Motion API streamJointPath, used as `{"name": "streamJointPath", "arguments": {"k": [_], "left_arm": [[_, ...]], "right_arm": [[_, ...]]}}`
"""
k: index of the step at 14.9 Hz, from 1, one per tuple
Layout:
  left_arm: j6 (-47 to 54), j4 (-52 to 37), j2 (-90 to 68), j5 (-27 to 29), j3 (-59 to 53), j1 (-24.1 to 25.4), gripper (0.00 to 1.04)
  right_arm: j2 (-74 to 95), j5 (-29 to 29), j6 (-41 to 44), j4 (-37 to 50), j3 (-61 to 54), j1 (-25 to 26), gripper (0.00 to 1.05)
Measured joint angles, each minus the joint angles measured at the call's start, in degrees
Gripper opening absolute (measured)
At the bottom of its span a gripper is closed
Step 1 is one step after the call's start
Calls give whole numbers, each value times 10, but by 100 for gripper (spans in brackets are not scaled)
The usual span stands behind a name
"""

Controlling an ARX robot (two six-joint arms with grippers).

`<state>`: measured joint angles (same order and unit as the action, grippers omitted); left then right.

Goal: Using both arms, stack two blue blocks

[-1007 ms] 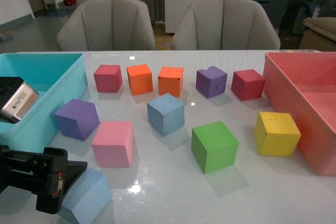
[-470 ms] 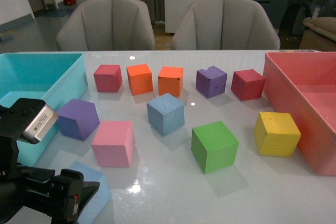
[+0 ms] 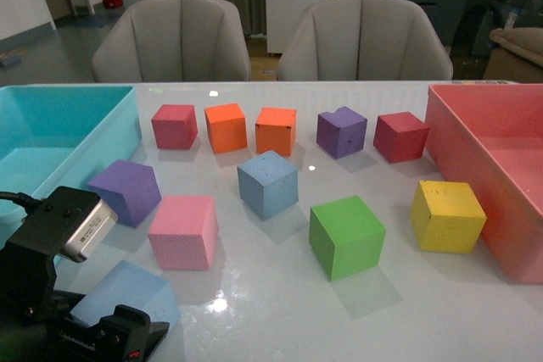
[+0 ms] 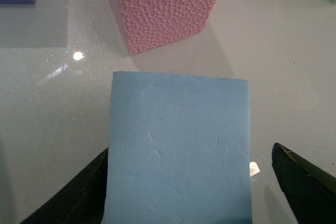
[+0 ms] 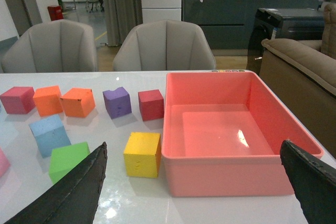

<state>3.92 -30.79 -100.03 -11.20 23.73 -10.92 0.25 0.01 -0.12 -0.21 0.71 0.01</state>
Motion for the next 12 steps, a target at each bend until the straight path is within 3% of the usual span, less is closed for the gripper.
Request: {"name": "streamJointPath", "arguments": {"k": [3,5,8,12], "left_arm": [[6,15,14,0,-1,-3,53],[6,41,58,3,-1,-17,42],[2,111,133,17,28,-52,38],[-27,185,76,91,207,-123,36]], "right_arm": [[0,0,0,0,0,0,98],[0,0,0,0,0,0,98],[0,0,0,0,0,0,98],[0,0,0,0,0,0,98]]}}
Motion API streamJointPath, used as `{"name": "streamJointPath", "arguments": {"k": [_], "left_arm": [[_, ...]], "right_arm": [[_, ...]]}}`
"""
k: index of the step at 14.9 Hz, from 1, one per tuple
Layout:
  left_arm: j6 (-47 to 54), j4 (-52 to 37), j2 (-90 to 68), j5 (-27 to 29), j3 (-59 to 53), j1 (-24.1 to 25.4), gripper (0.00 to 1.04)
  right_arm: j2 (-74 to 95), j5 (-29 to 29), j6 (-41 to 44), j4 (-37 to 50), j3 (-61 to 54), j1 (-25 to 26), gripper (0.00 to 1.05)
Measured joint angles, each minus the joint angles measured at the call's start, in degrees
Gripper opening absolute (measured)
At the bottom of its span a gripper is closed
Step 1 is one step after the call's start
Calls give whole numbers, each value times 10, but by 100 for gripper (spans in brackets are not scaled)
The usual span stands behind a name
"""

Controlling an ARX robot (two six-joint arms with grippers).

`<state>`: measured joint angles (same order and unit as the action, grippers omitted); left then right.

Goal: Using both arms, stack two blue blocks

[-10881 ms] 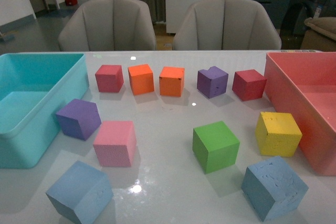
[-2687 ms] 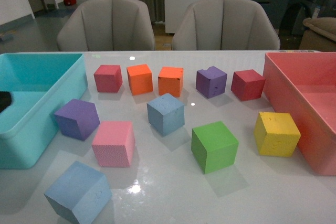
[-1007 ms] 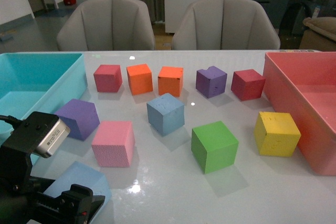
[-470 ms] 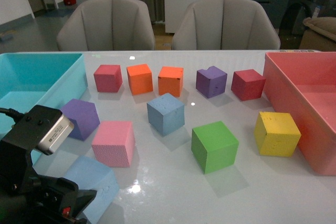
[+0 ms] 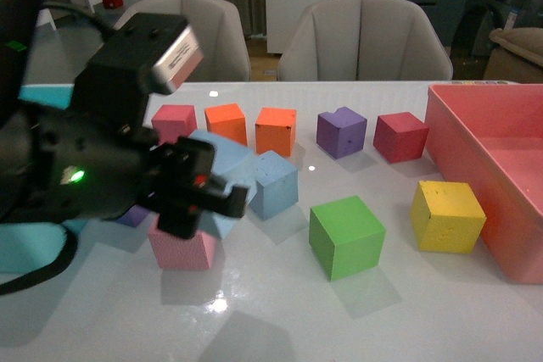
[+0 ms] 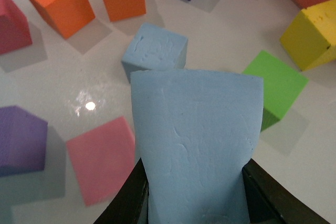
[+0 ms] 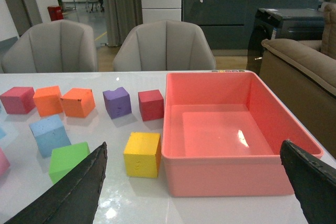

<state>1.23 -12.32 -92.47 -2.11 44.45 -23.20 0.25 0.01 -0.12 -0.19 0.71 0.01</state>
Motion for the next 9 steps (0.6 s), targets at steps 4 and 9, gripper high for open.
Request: {"name": "streamJointPath", "arguments": {"k": [4,9], "left_arm": [[-48,69,-138,41,181,-37,36],[-85,138,-263,70,362,-39,36]], "right_arm": [[0,0,0,0,0,0,98],[0,0,0,0,0,0,98]]}}
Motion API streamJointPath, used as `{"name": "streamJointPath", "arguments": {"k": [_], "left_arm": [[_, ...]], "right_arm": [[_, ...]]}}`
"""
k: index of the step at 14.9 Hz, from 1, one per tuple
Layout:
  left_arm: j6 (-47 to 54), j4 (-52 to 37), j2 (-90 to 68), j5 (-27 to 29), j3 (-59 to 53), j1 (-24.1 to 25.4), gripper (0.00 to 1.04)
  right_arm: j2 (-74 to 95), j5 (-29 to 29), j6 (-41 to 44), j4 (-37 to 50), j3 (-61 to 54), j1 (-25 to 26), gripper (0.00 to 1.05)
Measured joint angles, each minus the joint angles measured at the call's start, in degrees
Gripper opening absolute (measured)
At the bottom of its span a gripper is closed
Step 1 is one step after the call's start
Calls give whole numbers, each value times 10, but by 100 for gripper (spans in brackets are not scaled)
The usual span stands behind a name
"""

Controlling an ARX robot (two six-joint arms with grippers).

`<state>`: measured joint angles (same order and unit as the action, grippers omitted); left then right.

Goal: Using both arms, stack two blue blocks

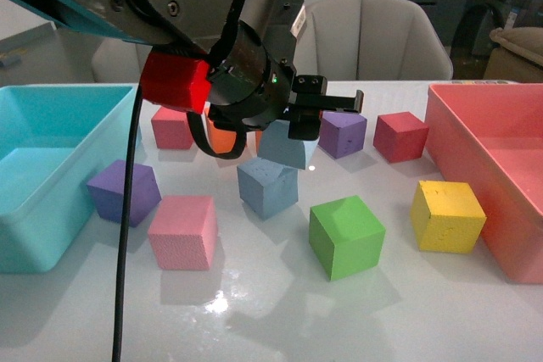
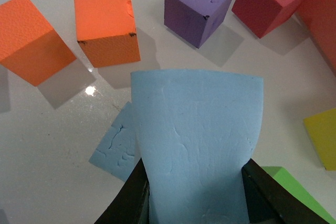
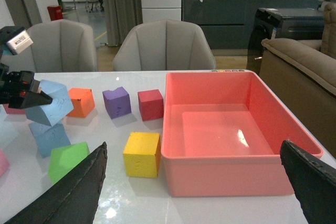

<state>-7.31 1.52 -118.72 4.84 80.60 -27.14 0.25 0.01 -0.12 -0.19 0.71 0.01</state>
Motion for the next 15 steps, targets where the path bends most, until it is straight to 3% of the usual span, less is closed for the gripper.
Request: {"name": "streamJointPath", "arguments": {"k": [12,13,15], "left_arm": [[-16,15,-54,-6,33,36,35],[-16,17,-54,-6,33,35,42],[-15,20,-56,-7,33,35,67]], "right_arm": [[0,0,0,0,0,0,98],[0,0,0,0,0,0,98],[0,0,0,0,0,0,98]]}}
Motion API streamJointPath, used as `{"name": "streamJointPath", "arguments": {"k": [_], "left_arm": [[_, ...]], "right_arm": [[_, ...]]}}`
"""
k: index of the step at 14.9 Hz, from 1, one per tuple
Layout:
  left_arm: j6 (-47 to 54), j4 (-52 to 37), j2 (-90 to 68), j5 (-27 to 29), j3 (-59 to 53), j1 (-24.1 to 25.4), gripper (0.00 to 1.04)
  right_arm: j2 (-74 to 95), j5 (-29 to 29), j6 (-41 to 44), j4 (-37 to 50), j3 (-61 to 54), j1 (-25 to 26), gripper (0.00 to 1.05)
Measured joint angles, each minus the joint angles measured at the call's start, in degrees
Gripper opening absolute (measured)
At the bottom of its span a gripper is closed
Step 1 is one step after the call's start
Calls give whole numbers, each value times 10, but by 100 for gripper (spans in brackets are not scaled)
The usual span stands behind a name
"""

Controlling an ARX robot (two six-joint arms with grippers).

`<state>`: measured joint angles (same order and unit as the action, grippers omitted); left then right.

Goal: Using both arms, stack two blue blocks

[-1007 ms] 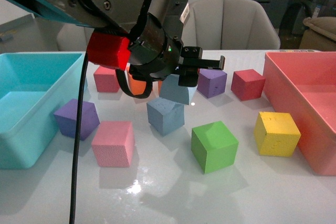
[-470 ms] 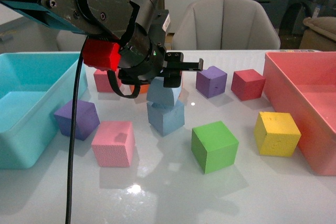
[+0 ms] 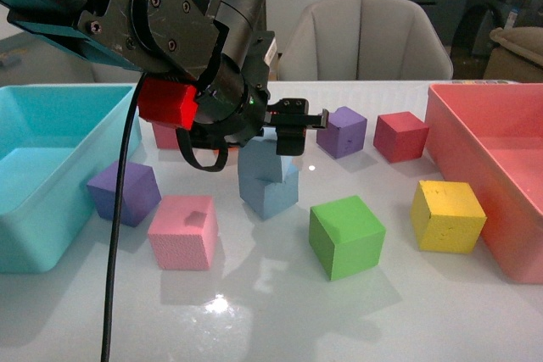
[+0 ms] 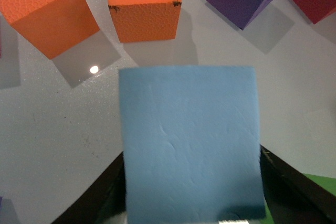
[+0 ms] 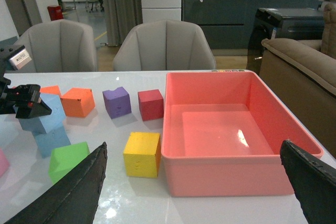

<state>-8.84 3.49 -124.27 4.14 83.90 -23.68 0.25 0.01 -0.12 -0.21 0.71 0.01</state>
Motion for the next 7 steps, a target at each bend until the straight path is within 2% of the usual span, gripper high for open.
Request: {"name": "streamJointPath", "arguments": {"k": [3,4,7], "left_arm": [[1,-11,-1,9,3,0,100],[1,-18,-1,13,5,0,97],[2,-28,27,19,5,-5,98]], "right_arm": [[0,0,0,0,0,0,98],[0,0,0,0,0,0,98],[0,0,0,0,0,0,98]]}}
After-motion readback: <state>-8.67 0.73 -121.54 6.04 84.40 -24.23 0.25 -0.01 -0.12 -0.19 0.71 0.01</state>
